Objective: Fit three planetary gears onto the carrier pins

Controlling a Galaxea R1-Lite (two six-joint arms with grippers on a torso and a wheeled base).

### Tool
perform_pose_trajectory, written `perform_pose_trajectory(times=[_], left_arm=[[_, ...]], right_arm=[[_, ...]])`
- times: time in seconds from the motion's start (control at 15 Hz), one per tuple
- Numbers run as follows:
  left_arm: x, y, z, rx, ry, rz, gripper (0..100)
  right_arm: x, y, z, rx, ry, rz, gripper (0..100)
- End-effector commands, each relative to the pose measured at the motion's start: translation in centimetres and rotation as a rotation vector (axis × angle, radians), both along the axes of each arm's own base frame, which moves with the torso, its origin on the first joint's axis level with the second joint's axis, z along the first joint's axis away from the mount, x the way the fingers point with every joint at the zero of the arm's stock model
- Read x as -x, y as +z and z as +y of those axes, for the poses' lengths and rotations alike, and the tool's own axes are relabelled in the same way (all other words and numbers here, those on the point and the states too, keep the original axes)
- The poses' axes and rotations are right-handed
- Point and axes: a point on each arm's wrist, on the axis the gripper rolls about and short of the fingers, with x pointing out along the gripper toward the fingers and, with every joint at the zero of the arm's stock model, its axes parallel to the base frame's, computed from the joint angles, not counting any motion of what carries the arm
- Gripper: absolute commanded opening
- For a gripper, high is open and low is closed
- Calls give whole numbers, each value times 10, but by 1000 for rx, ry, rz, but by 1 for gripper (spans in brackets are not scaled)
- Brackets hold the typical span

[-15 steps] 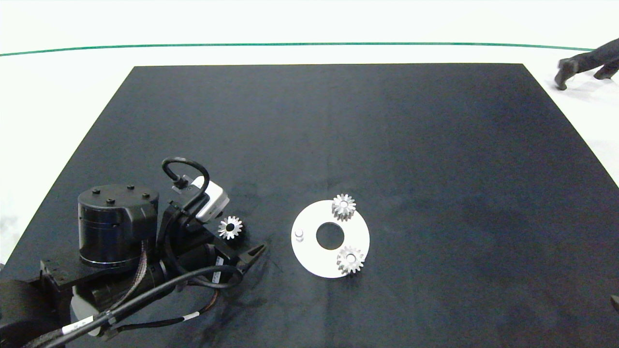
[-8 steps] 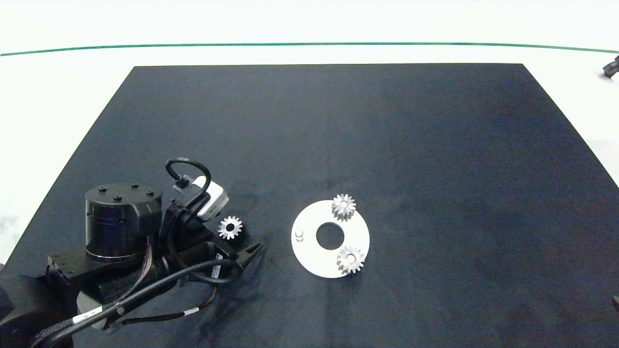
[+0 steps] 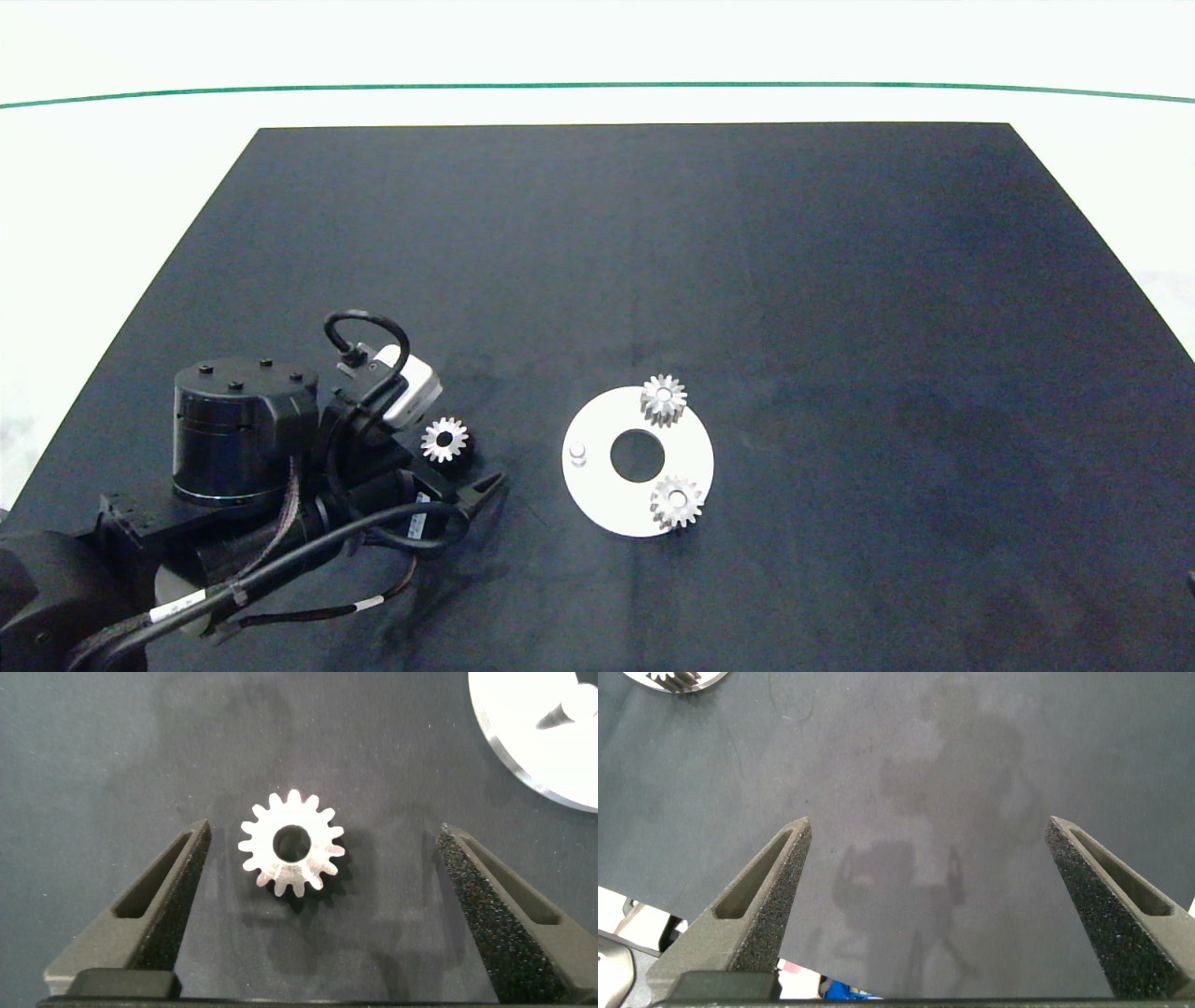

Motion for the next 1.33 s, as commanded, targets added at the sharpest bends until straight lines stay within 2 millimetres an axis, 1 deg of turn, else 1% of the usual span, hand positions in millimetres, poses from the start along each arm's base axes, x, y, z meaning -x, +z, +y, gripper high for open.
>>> perform_pose_trajectory(times=[0.07, 1.33], left_arm=[[-1, -1, 0, -4, 2, 1, 93], [-3, -3, -3, -13, -4, 5, 55]], right_arm=[[1, 0, 0, 4, 1, -2, 100], [2, 0, -1, 7, 5, -8, 100]])
